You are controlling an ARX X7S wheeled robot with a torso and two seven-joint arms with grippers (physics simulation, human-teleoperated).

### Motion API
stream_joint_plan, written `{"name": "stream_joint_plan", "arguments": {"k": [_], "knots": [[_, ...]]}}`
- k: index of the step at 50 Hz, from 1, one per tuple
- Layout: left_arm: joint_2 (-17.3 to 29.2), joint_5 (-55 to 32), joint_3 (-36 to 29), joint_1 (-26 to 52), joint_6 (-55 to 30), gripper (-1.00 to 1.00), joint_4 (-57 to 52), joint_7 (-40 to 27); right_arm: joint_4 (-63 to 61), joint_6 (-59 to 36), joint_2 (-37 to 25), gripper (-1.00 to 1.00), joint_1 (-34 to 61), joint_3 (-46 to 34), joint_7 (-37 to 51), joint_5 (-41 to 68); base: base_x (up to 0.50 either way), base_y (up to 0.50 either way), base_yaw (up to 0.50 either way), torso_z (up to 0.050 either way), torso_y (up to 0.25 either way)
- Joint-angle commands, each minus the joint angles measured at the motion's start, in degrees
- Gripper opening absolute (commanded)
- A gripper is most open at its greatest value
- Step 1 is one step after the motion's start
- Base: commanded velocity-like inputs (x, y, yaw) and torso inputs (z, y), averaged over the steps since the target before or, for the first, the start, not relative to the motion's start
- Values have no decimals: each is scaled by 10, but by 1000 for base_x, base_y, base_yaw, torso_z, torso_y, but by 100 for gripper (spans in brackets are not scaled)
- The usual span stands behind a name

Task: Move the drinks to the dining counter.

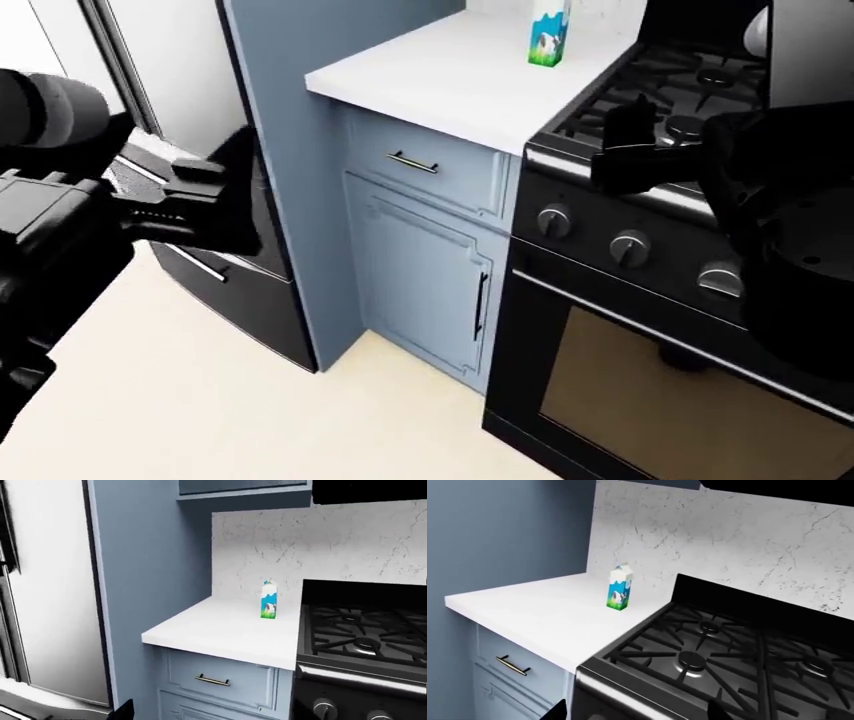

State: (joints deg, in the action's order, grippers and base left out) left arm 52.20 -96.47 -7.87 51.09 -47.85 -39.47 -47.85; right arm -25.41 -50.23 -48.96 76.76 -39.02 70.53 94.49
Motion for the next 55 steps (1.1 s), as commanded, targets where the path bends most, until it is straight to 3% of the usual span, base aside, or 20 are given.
{"name": "stream_joint_plan", "arguments": {"k": [1, 4, 11, 16, 25, 55], "knots": [[106, -64, 182, -132, 59, 100, -49, -32, 2, 4, 2, 100, -1, 1, -8, -3, 0, 0, 0, 0, 0], [119, -87, 293, -216, 53, 100, -61, -28, 3, 6, 3, 100, -3, 1, -10, -4, 0, 0, 0, 0, 0], [87, -154, 552, -350, -28, 100, -71, -41, 9, 9, 10, 100, -6, -3, -24, -17, 0, 0, 0, 0, 0], [63, -171, 638, -384, -63, 100, -66, -43, 11, 18, 12, 100, -16, -2, -29, -24, 0, 0, 0, 0, 0], [63, -186, 668, -386, -63, 100, -63, -48, -10, 28, -17, 100, -28, 12, -9, -6, 248, 104, 0, 0, 0], [45, -223, 748, -409, -94, 100, -67, -42, -17, 15, -17, 100, -8, 11, 2, 11, 495, 162, 0, 0, 1]]}}
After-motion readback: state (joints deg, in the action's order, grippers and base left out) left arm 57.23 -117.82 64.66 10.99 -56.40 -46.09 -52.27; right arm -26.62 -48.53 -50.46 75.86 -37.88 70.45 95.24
